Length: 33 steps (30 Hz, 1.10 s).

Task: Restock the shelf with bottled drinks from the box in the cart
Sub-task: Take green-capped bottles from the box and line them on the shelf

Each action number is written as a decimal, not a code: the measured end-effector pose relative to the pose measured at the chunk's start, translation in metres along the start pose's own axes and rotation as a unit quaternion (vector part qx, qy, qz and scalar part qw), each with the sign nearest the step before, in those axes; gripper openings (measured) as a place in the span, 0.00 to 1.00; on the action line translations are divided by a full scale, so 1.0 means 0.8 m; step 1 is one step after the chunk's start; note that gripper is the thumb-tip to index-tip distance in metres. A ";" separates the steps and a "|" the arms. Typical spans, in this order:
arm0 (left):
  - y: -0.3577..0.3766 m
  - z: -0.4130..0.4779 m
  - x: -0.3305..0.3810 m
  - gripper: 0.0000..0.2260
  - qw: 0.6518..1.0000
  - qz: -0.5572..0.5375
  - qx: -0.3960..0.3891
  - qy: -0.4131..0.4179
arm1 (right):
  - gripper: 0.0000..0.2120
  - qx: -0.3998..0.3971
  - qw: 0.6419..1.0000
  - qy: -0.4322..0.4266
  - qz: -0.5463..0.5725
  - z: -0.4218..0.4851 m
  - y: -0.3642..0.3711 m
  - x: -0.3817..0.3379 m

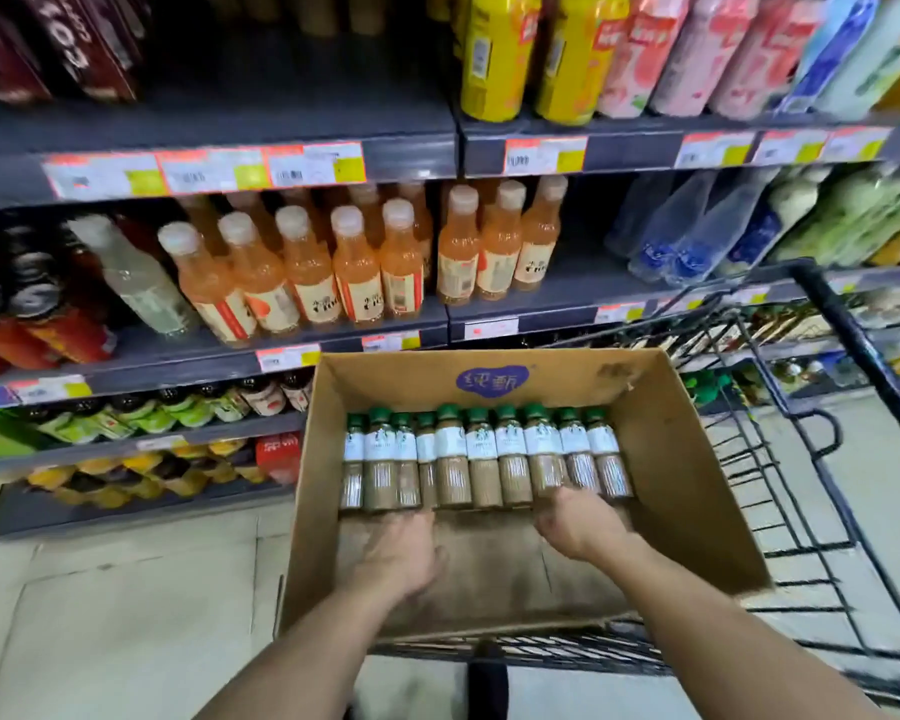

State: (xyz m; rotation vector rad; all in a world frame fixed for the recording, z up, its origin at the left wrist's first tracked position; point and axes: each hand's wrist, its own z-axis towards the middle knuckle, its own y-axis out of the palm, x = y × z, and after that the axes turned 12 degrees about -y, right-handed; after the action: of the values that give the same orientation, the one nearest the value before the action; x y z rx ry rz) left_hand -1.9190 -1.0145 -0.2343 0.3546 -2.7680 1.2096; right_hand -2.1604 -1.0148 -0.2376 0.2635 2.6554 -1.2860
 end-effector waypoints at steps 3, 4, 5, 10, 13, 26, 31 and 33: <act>0.026 0.021 0.017 0.19 0.999 -0.013 0.000 -0.042 | 0.17 -0.019 1.000 0.011 0.014 0.026 0.010 0.034; 0.031 0.028 0.023 0.19 0.998 -0.021 0.003 -0.053 | 0.16 -0.012 0.999 0.021 0.025 0.037 0.012 0.044; 0.034 0.036 0.027 0.18 0.998 -0.030 0.010 -0.061 | 0.15 -0.002 0.999 0.034 0.035 0.047 0.013 0.052; 0.031 0.089 0.057 0.18 0.990 -0.075 0.078 -0.092 | 0.19 0.049 0.992 0.074 0.087 0.106 0.011 0.069; 0.031 0.116 0.077 0.18 0.983 -0.113 0.078 -0.123 | 0.28 0.071 0.985 0.097 0.123 0.137 0.017 0.072; 0.047 0.161 0.078 0.17 0.963 -0.194 0.048 -0.180 | 0.30 0.082 0.969 0.135 0.190 0.154 0.043 0.084; 0.036 0.124 0.068 0.24 0.965 -0.188 0.075 -0.165 | 0.29 0.140 0.960 0.125 0.206 0.111 0.040 0.060; 0.025 0.104 0.061 0.19 0.966 -0.194 0.084 -0.146 | 0.28 0.164 0.958 0.113 0.208 0.088 0.030 0.040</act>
State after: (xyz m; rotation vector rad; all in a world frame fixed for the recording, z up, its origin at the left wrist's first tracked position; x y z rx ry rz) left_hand -1.9710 -1.0707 -0.2961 1.1168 -2.6357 1.3760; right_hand -2.1799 -1.0534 -0.3061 1.0119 2.3473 -1.6109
